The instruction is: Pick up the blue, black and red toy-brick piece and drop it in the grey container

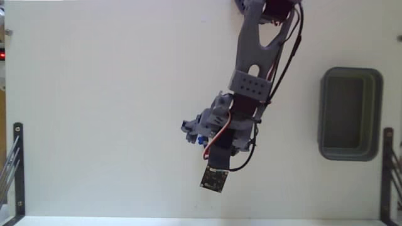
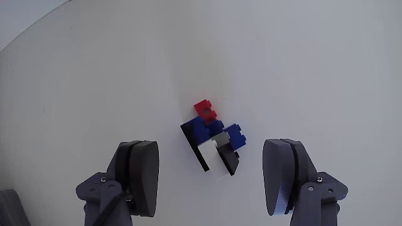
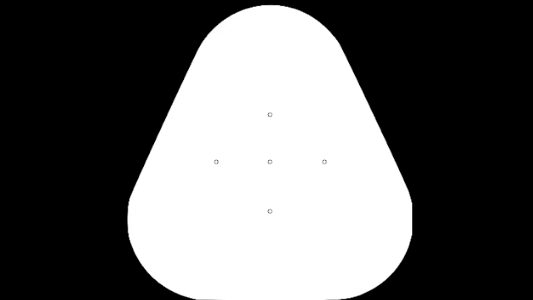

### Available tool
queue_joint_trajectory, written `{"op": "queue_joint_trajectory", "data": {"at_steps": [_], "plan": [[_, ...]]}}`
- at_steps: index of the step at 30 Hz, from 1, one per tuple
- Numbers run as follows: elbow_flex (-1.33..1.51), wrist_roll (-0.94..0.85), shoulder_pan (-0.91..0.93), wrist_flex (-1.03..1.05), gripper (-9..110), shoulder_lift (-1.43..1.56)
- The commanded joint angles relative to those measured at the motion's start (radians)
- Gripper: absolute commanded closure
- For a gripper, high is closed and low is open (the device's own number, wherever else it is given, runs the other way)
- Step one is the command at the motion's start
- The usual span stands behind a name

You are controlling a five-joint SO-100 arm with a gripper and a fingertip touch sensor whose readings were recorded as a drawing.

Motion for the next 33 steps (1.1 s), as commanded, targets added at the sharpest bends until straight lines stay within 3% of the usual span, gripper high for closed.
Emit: {"op": "queue_joint_trajectory", "data": {"at_steps": [1,22,33], "plan": [[-0.06,0.003,0.022,-0.015,-9,0.017],[-0.133,0.003,0.022,-0.013,-9,-0.054],[-0.029,0.003,0.022,-0.112,-9,-0.049]]}}
